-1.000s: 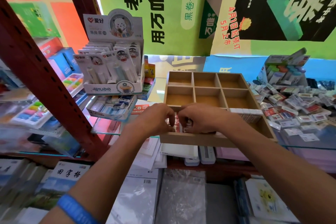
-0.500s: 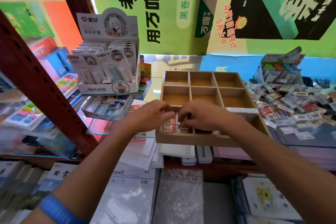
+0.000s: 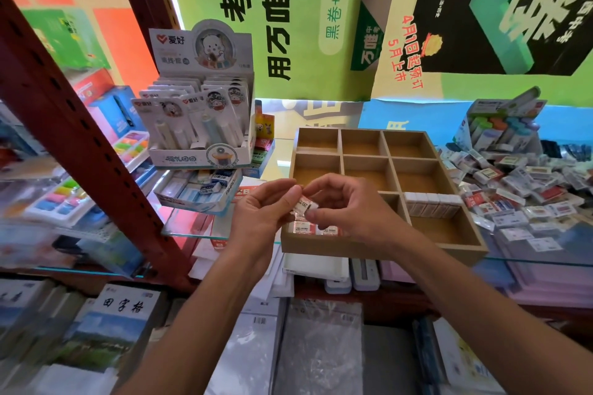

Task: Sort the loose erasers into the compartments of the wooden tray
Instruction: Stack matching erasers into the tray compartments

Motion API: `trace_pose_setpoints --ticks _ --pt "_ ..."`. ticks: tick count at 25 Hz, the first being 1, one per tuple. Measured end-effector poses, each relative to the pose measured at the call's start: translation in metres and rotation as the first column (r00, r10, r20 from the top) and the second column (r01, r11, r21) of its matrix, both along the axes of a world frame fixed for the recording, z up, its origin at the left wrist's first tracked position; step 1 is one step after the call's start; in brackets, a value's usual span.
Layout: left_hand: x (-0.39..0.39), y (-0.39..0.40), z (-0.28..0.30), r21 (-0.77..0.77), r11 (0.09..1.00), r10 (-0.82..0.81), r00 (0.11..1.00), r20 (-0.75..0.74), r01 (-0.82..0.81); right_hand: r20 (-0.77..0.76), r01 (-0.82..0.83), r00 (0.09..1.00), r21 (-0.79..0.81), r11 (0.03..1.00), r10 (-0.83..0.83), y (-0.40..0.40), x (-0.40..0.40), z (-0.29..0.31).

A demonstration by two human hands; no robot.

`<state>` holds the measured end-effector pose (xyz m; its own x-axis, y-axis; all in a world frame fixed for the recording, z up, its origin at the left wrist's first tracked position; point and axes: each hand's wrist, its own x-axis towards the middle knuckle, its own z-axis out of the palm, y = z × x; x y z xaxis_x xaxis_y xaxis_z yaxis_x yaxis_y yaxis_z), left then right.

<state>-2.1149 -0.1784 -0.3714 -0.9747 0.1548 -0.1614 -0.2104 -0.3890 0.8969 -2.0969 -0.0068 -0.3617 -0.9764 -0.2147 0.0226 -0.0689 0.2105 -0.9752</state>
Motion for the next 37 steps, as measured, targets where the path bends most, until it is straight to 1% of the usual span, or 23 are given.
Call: trace_pose_setpoints --ticks 2,3,5,6,8,9,12,13,14,15,16,17,18,19,21,23,27,30,32,33,35,36,37 --pt "0.001 -0.002 -0.001 0.012 1.0 -0.003 1.0 0.02 0.003 0.035 0.091 0.995 -0.091 0.992 -0.088 0.0 0.0 -0.001" --pt "0.003 -0.003 -0.002 -0.032 0.999 -0.016 1.0 0.007 0.016 0.064 0.144 0.989 -0.146 0.979 -0.136 0.001 0.0 -0.001" --pt "0.007 -0.004 -0.003 -0.228 0.973 -0.054 0.996 -0.067 0.037 0.146 0.247 0.966 -0.269 0.931 -0.214 0.001 -0.001 -0.001" --pt "0.009 -0.002 -0.004 -0.291 0.956 -0.061 0.993 -0.098 0.03 0.194 0.289 0.953 -0.337 0.896 -0.234 -0.001 -0.001 -0.002" --pt "0.01 0.0 -0.005 -0.272 0.962 -0.031 0.993 -0.112 0.0 0.264 0.325 0.937 -0.424 0.845 -0.229 -0.003 -0.001 -0.006" --pt "0.01 0.001 -0.006 -0.246 0.969 -0.026 0.995 -0.1 0.0 0.272 0.316 0.938 -0.416 0.852 -0.215 -0.004 0.0 -0.007" --pt "0.009 0.0 -0.012 -0.265 0.964 -0.047 0.995 -0.089 0.022 0.237 0.236 0.957 -0.29 0.928 -0.169 -0.003 0.004 -0.007" --pt "0.01 -0.001 -0.014 -0.304 0.953 -0.049 0.993 -0.11 0.013 0.213 0.212 0.964 -0.241 0.947 -0.162 -0.003 0.005 -0.006" --pt "0.01 -0.003 -0.018 -0.384 0.923 -0.055 0.984 -0.171 -0.015 0.171 0.195 0.971 -0.168 0.966 -0.166 -0.002 0.007 -0.004" --pt "0.01 -0.006 -0.023 -0.516 0.854 -0.085 0.959 -0.272 -0.07 0.096 0.189 0.978 -0.048 0.981 -0.184 -0.001 0.006 -0.002" --pt "0.01 -0.011 -0.03 -0.668 0.729 -0.156 0.915 -0.372 -0.147 -0.004 0.186 0.982 0.108 0.977 -0.187 0.0 0.005 -0.001" --pt "0.009 -0.016 -0.037 -0.776 0.595 -0.249 0.871 -0.424 -0.207 -0.09 0.169 0.984 0.262 0.95 -0.15 0.0 0.003 0.0" --pt "0.007 -0.022 -0.046 -0.832 0.504 -0.319 0.845 -0.43 -0.233 -0.132 0.133 0.987 0.39 0.911 -0.088 0.0 0.001 0.001" --pt "0.007 -0.026 -0.054 -0.85 0.482 -0.34 0.849 -0.405 -0.213 -0.125 0.078 0.992 0.482 0.872 -0.019 -0.001 -0.001 0.001" --pt "0.008 -0.031 -0.064 -0.826 0.538 -0.311 0.873 -0.376 -0.165 -0.094 -0.02 0.991 0.602 0.798 0.095 -0.006 -0.003 0.001" --pt "0.008 -0.03 -0.068 -0.803 0.569 -0.287 0.873 -0.395 -0.176 -0.075 -0.057 0.987 0.659 0.75 0.141 -0.01 -0.005 0.001" --pt "0.006 -0.029 -0.071 -0.8 0.566 -0.279 0.866 -0.415 -0.2 0.023 -0.128 0.989 0.642 0.756 0.148 -0.011 -0.009 0.006" --pt "0.004 -0.029 -0.074 -0.8 0.564 -0.277 0.866 -0.416 -0.204 0.064 -0.22 0.966 0.714 0.665 0.251 -0.015 -0.011 0.008" --pt "0.006 -0.028 -0.075 -0.802 0.552 -0.279 0.856 -0.435 -0.227 0.075 -0.23 0.962 0.738 0.634 0.262 -0.016 -0.01 0.008" --pt "0.007 -0.028 -0.074 -0.803 0.546 -0.29 0.845 -0.449 -0.239 0.052 -0.204 0.968 0.734 0.647 0.246 -0.015 -0.009 0.008" --pt "0.009 -0.026 -0.075 -0.798 0.543 -0.342 0.8 -0.493 -0.26 -0.038 -0.096 0.986 0.67 0.736 0.163 -0.009 -0.003 0.003" --pt "0.009 -0.025 -0.075 -0.797 0.541 -0.365 0.779 -0.51 -0.269 -0.055 -0.066 0.99 0.632 0.772 0.129 -0.006 0.0 0.001" --pt "0.008 -0.025 -0.076 -0.799 0.533 -0.375 0.769 -0.518 -0.278 -0.04 -0.075 0.991 0.618 0.783 0.126 -0.004 0.003 0.0"
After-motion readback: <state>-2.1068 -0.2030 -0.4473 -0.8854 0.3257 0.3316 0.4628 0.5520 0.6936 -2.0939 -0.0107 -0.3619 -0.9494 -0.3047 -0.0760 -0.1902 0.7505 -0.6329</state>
